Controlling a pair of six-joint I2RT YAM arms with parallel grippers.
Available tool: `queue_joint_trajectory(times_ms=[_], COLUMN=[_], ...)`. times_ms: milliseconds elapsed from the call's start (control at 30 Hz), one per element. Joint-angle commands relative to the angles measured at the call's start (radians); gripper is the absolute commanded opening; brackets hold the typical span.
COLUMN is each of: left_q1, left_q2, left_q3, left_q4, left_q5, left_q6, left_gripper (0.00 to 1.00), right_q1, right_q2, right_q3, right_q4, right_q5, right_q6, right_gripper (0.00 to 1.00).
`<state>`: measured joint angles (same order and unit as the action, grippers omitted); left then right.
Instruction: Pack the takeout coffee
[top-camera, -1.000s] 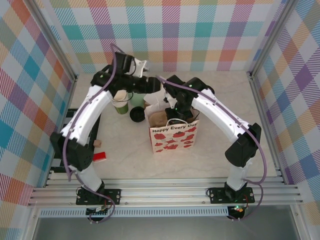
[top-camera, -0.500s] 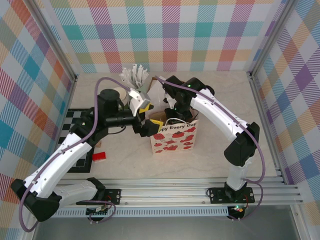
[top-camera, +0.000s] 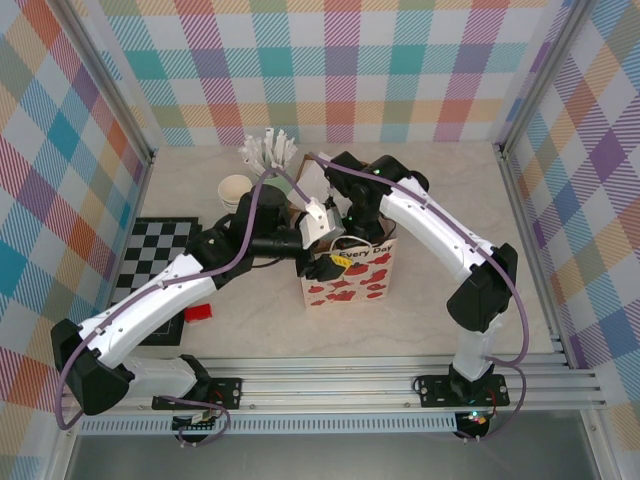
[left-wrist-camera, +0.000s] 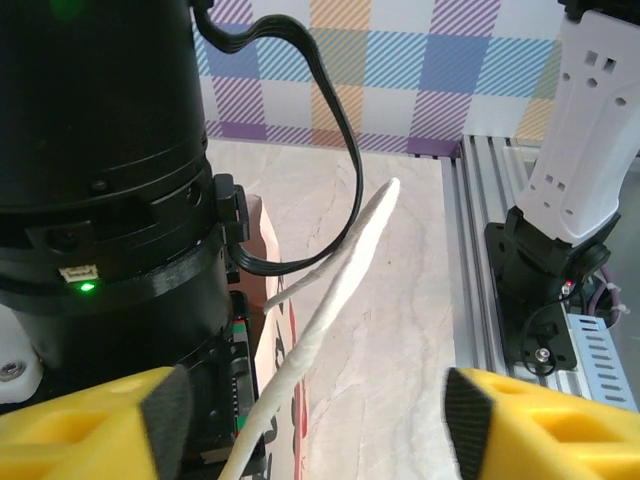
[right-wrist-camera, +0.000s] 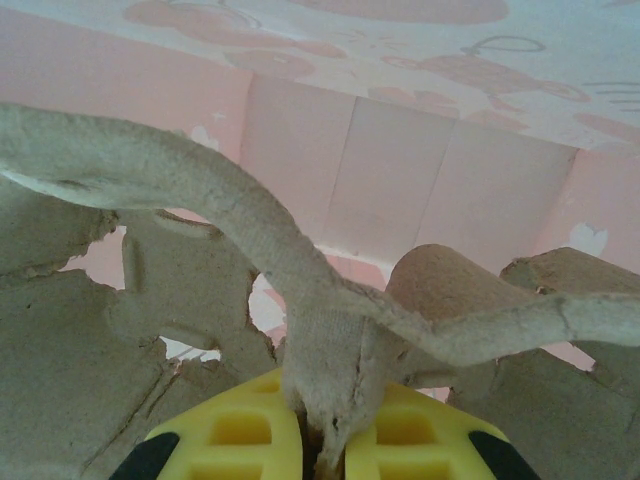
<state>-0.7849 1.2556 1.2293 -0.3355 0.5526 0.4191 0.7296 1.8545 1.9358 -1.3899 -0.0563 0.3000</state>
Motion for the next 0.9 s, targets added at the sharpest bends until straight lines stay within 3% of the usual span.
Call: queue_joint_trajectory(times_ms=[0,100,333,633,767,867], left_q1=[-0.016,-0.015,-0.046,-0.061,-0.064,-0.063], left_q2=[-0.016,-0.032,-0.06,-0.116,-0.107,-0.092], left_q3=[0.032,0.026,0.023,-0.004,-0.004,0.025], left_q4=[0.049,0.049,-0.034,-0.027,-0.014,-0.042], left_q5=[0.018,0.028,0.017,0.062,0.018,-0.013], left_q6=[0.047,0.04,0.06,0.053,0.033,0.013], left_gripper=[0.47,0.23,0.0,0.0,0.0,0.08], right_q1=[0.004,0.004,0.004,0.004,0.005,0.005], right_q2=[0.005,0.013,0.037,0.059,0.063,0.04], right_q3=[0.029,0.042,0.084,0.06,0.041,-0.014], right_q4=[-0.018,-0.029,-0.057,-0.051,-0.035,0.01], right_q5=[-0.005,0.009,0.039,0.079,0.079,0.064], right_q6=[0.017,0.031,0.062,0.08,0.086,0.075], right_gripper=[0.03,0.03,0.03,0.03,0.03,0.03])
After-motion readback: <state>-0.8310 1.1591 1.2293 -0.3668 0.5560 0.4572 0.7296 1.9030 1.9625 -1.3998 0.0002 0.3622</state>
